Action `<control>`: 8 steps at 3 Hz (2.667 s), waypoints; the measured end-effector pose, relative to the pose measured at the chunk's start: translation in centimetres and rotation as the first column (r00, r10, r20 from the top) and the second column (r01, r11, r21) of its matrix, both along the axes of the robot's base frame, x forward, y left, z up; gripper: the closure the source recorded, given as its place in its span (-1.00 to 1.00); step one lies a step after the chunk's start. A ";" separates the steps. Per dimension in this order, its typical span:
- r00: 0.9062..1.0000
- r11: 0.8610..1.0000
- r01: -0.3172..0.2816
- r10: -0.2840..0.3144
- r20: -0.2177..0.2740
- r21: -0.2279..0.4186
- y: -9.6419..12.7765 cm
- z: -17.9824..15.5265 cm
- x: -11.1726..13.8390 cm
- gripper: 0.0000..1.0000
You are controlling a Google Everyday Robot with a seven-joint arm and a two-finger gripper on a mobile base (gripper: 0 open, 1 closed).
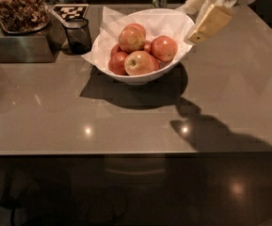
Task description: Pick apple from white bowl
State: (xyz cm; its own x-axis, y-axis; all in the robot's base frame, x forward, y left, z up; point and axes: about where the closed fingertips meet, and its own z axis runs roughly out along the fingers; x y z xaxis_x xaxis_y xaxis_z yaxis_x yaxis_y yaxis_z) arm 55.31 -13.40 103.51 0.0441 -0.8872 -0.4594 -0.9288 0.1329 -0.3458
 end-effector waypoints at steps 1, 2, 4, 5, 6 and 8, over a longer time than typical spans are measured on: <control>0.998 0.999 -0.051 0.051 0.030 0.012 1.3 0.5 2.8 -0.28; 0.997 0.996 -0.077 0.076 0.026 0.043 2.0 -0.3 5.6 -0.30; 0.993 0.992 -0.110 0.113 -0.039 0.067 3.0 -4.3 9.0 -0.30; 0.988 0.988 -0.130 0.136 -0.072 0.081 3.8 -6.3 10.3 -0.30; 0.981 0.986 -0.152 0.158 -0.114 0.062 4.6 -8.2 11.1 -0.30; 0.965 0.986 -0.164 0.164 -0.204 0.018 5.1 -12.0 12.2 -0.30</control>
Offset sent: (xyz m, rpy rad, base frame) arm 0.0900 0.0229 -0.0089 0.0775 -0.0076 0.1060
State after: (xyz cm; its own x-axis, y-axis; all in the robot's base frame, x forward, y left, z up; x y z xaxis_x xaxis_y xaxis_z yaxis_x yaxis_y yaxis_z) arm 67.56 -8.34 91.47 0.0943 -0.8752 -0.4744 -0.9888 -0.0271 -0.1465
